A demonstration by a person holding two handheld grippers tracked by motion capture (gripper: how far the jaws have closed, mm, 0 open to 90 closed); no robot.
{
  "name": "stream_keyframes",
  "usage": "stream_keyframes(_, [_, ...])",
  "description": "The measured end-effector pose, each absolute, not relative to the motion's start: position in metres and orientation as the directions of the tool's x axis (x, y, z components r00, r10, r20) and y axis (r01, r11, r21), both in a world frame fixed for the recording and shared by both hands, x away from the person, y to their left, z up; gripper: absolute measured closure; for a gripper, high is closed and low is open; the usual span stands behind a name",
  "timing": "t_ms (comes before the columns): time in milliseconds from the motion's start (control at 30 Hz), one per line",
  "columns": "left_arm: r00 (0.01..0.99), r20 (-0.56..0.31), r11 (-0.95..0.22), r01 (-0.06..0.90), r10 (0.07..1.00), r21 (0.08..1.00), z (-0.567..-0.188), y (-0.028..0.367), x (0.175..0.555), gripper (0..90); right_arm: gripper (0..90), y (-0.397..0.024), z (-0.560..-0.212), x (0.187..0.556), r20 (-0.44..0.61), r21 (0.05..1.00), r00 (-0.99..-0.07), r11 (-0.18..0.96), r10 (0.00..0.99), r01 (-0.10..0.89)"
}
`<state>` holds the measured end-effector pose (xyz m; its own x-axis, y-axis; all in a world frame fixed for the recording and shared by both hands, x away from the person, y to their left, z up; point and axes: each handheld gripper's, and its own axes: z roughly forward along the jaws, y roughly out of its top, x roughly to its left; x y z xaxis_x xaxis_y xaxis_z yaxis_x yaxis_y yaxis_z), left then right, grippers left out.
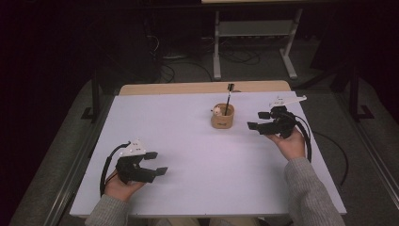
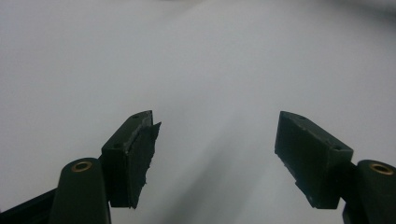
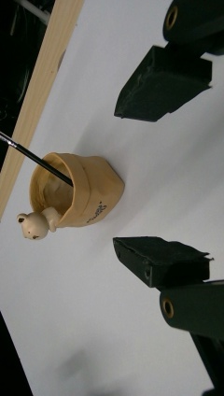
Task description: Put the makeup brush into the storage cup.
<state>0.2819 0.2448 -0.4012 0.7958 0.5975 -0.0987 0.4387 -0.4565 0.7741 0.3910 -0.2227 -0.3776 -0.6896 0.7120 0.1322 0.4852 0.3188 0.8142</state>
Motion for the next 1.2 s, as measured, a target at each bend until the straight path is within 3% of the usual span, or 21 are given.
stream_keyframes(1200, [0.786, -0.082, -0.454, 0.435, 0.613, 0.778, -0.399, 0.251, 0.282, 23.4, 22.4, -0.247, -0.389, 0.349, 0.133, 0.816, -0.682, 0.311, 0.719, 0.487])
